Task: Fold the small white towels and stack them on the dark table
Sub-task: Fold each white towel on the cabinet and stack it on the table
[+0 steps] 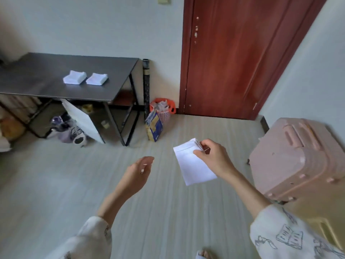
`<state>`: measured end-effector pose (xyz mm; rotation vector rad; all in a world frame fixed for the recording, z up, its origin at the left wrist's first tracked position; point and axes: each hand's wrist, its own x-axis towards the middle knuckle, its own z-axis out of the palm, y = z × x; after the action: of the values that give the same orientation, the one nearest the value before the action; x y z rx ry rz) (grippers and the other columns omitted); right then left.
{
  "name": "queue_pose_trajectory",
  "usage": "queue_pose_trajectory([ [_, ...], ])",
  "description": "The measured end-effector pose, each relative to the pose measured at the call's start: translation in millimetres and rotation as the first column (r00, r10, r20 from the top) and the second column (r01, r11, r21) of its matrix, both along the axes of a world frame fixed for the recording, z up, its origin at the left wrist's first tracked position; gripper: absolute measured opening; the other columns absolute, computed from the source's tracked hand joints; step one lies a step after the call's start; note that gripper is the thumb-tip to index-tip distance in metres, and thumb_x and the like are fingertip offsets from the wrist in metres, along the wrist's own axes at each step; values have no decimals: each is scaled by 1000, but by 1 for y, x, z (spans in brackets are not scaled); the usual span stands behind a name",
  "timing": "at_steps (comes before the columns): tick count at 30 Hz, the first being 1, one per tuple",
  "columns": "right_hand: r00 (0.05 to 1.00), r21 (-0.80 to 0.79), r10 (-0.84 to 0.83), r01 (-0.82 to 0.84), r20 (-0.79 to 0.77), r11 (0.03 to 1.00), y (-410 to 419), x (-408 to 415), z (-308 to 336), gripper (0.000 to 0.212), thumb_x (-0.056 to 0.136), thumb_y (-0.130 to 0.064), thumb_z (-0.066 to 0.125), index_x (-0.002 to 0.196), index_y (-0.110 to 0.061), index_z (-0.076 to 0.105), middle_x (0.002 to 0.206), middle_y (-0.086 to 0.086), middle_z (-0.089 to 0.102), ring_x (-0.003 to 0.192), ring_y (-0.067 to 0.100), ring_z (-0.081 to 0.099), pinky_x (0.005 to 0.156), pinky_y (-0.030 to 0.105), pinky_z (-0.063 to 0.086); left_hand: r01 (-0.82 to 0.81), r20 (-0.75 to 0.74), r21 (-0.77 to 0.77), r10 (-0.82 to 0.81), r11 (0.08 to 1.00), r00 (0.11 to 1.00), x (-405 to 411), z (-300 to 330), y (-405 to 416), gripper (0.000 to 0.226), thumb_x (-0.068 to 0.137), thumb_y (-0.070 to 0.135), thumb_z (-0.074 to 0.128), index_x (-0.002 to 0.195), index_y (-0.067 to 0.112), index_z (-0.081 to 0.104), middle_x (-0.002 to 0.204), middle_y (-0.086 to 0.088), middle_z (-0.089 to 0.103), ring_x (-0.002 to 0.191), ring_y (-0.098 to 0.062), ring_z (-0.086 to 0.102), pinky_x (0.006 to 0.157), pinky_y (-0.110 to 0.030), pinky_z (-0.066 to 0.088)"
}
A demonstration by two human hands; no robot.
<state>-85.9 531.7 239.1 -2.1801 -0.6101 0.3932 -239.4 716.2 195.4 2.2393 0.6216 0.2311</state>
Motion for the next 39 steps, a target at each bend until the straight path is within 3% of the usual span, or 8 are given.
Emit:
queue_pose_trajectory([
  [5,981,28,192,-193,36,981,110,-9,11,10,83,-21,66,86,-14,60,74,-10,59,66,6,52,58,11,37,-111,22,-39,111,993,994,-30,4,89,28,96,13,43,118,16,59,112,4,62,100,-10,57,80,-14,37],
  [10,933,24,358,-359,42,933,220,6,12,10,83,-22,66,88,-14,64,83,-3,65,68,6,51,68,21,42,-181,52,-47,183,982,982,-27,0,184,28,94,11,45,118,15,60,112,5,62,107,-13,58,92,-26,45],
  [13,894,27,446,-447,26,894,296,24,13,7,82,-21,67,79,-18,61,69,-11,57,60,-2,47,61,13,37,-180,77,-46,184,983,980,-8,5,251,31,92,14,52,123,17,54,120,2,57,114,-15,53,95,-29,44],
  [18,825,34,565,-566,18,824,417,54,29,9,80,-21,69,78,-26,62,77,-4,64,68,5,56,68,22,44,-107,62,-11,108,994,992,35,35,360,56,87,27,61,138,19,37,134,5,43,126,-9,40,100,-20,33],
  [21,787,65,617,-616,15,785,479,71,41,13,81,-20,70,78,-30,62,84,2,67,78,15,60,73,28,47,-84,64,-41,86,996,994,59,52,416,49,87,30,61,132,25,44,124,12,50,115,-2,47,88,-14,35],
  [27,767,107,641,-635,-34,765,589,108,38,5,83,-18,68,87,-19,65,83,-2,66,72,4,56,69,18,44,-21,106,-95,31,995,994,104,58,523,8,86,33,62,87,26,59,78,11,52,72,-5,46,67,-13,35],
  [34,815,106,574,-565,-82,818,730,158,14,8,82,-21,69,88,-21,64,86,-6,65,79,5,57,76,21,44,60,102,-115,-49,992,994,163,41,663,40,89,31,58,65,7,36,63,4,28,56,-6,24,51,-19,21],
  [39,777,-5,549,-579,-308,815,816,202,-1,26,86,-34,65,98,-11,64,86,-3,61,78,7,54,66,16,40,163,64,-290,-150,943,987,196,46,771,45,89,39,56,80,-4,48,70,-3,45,62,-12,43,57,-22,34],
])
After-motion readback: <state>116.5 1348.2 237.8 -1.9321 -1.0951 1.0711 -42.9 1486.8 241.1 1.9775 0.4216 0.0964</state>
